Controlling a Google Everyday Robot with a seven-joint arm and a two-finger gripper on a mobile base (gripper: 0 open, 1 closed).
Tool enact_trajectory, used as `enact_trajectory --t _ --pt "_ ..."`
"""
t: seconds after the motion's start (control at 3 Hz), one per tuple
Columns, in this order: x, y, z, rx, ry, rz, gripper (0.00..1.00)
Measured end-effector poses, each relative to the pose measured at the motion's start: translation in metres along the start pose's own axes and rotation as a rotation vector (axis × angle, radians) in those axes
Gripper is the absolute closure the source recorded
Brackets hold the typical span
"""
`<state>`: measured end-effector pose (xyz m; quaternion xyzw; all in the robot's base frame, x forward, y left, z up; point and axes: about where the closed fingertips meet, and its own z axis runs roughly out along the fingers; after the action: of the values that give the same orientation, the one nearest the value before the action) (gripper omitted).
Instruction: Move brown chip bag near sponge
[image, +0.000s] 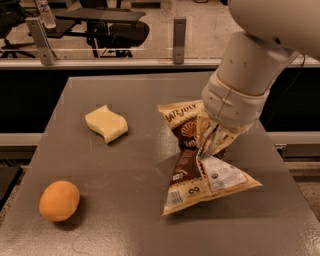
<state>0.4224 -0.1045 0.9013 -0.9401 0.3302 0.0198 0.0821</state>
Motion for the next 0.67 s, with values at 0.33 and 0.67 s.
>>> enact_trajectory --t 0.33,0.67 --pt "-0.017 -0.029 -0.016 0.063 -0.064 0.089 1.0" --pt "-0.036 -0.049 -0.023 0.096 -0.148 0.157 1.0"
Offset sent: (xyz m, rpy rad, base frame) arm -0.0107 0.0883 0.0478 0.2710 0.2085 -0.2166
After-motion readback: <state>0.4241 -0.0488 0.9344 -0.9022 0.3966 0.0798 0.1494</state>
